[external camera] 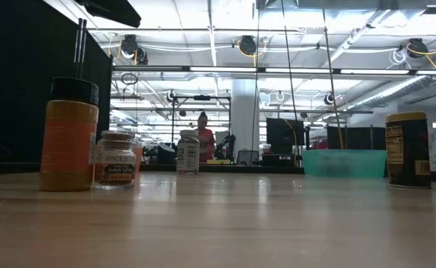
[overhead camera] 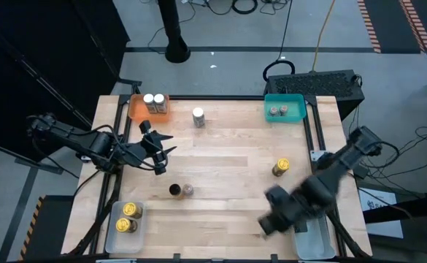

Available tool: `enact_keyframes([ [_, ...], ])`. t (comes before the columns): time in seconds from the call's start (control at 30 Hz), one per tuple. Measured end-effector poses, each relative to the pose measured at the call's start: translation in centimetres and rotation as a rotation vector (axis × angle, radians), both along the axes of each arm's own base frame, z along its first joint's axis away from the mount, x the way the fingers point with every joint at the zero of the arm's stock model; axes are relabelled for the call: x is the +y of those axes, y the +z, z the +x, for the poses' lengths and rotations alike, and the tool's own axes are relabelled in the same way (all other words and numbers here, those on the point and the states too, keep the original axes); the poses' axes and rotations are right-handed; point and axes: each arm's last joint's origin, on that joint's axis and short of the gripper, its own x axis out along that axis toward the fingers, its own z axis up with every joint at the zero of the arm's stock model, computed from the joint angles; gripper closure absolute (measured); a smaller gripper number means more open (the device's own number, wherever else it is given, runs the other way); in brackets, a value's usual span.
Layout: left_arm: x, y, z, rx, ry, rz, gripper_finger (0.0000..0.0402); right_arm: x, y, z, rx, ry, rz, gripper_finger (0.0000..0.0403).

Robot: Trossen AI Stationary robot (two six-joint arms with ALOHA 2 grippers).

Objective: Sort spices by type
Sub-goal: Put the black seasoning can into the gray bin

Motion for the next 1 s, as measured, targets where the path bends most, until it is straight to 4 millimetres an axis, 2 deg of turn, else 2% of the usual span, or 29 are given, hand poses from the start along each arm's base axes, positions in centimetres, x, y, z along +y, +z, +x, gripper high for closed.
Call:
enact_keyframes([
  [0.13, 0.0, 0.1, 0.1, -0.011, 0.0, -0.004, 0.0226, 3.9, 0.1, -3.6, 0.098, -0.084, 0.085, 0.0298],
  [0.23, -0.1, 0.4, 0.2, -0.048, -0.001, -0.016, 0.0226, 5.8, 0.0, -6.7, 0.218, -0.179, 0.094, 0.0298],
  [0.33, -0.1, 0.6, 0.4, -0.08, -0.001, -0.026, 0.0226, 6.8, -0.2, -9.4, 0.318, -0.223, 0.062, 0.0298],
  [0.43, -0.2, 0.8, 0.5, -0.101, -0.001, -0.033, 0.0226, 6.9, -0.4, -11.1, 0.375, -0.192, -0.009, 0.0298],
  [0.53, -0.2, 0.9, 0.5, -0.109, 0.0, -0.037, 0.0226, 6.2, -0.6, -11.7, 0.435, -0.19, -0.084, 0.0298],
  [0.7, -0.2, 0.9, 0.5, -0.114, 0.002, -0.041, 0.0226, 6.0, -0.8, -11.8, 0.434, -0.175, -0.112, 0.0298],
  [1.0, -0.2, 1.3, 0.7, -0.154, 0.002, -0.055, 0.0226, 6.7, -3.8, -11.5, 0.381, -0.151, -0.1, 0.0298],
])
